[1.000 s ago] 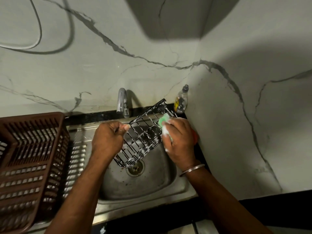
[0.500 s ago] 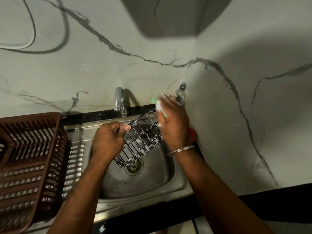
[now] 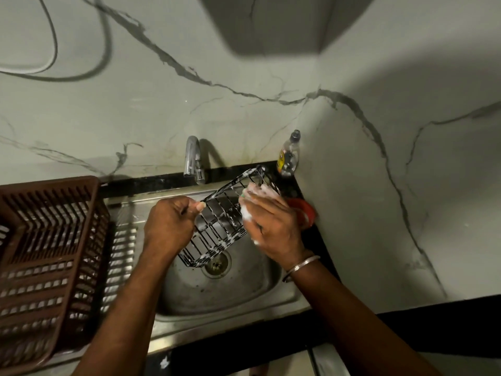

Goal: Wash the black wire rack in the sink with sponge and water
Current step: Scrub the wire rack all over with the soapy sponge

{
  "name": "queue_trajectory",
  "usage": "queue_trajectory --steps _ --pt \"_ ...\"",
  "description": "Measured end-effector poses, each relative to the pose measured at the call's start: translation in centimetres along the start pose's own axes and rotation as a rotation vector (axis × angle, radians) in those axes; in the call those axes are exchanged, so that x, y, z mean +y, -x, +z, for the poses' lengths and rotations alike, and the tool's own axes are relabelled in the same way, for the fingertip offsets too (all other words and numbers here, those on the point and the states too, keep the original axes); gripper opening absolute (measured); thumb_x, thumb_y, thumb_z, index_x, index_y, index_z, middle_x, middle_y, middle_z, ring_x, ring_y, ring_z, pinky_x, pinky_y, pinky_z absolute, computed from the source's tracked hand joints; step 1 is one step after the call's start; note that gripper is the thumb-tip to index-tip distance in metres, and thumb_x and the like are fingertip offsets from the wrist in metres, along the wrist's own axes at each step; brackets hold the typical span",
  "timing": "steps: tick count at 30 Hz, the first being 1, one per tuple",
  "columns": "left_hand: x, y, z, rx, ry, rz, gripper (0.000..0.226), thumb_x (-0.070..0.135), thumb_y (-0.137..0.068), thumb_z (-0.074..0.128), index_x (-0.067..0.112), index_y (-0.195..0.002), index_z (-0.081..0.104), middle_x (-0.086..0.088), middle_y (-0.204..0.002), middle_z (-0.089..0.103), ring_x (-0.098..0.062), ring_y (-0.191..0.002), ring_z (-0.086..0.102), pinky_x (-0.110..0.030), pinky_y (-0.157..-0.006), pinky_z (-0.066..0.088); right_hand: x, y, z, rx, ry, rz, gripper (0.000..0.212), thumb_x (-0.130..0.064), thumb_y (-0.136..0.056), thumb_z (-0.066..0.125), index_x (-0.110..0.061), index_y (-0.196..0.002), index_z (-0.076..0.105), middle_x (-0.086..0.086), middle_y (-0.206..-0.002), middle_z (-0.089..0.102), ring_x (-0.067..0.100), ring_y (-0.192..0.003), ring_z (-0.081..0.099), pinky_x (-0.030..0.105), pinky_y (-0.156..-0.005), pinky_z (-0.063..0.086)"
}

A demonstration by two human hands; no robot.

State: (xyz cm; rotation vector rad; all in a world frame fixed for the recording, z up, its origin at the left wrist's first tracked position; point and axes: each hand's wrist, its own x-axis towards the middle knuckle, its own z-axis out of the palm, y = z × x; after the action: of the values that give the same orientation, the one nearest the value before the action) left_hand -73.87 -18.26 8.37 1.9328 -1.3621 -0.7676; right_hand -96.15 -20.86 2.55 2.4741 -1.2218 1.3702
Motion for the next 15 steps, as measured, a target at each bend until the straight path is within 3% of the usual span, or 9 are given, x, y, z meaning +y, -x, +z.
queue_trajectory --steps 4,8,10,12,15 --pt "0.1 0.1 0.4 -0.008 0.029 0.014 0.019 0.036 -0.100 0.072 0.033 -0.081 0.073 0.011 -0.081 0.074 -0.014 -0.077 0.072 -0.048 -0.084 0.063 0.6 -3.1 -1.1 0.085 -0.003 0.255 0.028 -0.002 -0.096 0.070 -0.001 -0.124 0.075 0.018 -0.130 0.072 0.032 -0.128 0.066 0.050 -0.114 0.048" --pt "0.0 -0.1 0.4 0.012 0.021 0.014 0.021 0.038 -0.099 0.072 0.032 -0.079 0.073 0.009 -0.077 0.075 -0.017 -0.074 0.073 -0.050 -0.082 0.063 -1.3 -4.8 -0.7 -0.162 0.117 -0.046 0.034 0.002 -0.083 0.082 0.002 -0.117 0.075 0.021 -0.122 0.074 0.035 -0.115 0.072 0.056 -0.105 0.055" --pt "0.3 -0.2 0.4 -0.001 0.006 0.030 0.021 0.037 -0.100 0.071 0.033 -0.080 0.071 0.007 -0.079 0.074 -0.017 -0.077 0.072 -0.050 -0.084 0.063 0.2 -5.5 -1.3 -0.154 0.118 0.069 0.034 0.002 -0.088 0.076 -0.001 -0.122 0.074 0.020 -0.128 0.072 0.036 -0.122 0.068 0.054 -0.110 0.051" --pt "0.4 -0.3 0.4 0.000 -0.016 0.048 0.019 0.039 -0.100 0.071 0.034 -0.081 0.071 0.010 -0.080 0.074 -0.014 -0.079 0.071 -0.048 -0.085 0.062 0.3 -5.9 -1.4 -0.125 0.123 0.225 0.028 -0.003 -0.097 0.066 -0.004 -0.124 0.073 0.018 -0.132 0.070 0.034 -0.128 0.064 0.043 -0.115 0.046" --pt "0.2 -0.2 0.4 0.010 -0.035 0.043 0.018 0.041 -0.099 0.072 0.037 -0.082 0.073 0.013 -0.076 0.074 -0.014 -0.075 0.071 -0.048 -0.082 0.063 -2.3 -5.6 -0.3 -0.248 0.181 -0.007 0.022 -0.006 -0.098 0.066 -0.003 -0.118 0.075 0.018 -0.123 0.074 0.032 -0.117 0.071 0.040 -0.108 0.051"
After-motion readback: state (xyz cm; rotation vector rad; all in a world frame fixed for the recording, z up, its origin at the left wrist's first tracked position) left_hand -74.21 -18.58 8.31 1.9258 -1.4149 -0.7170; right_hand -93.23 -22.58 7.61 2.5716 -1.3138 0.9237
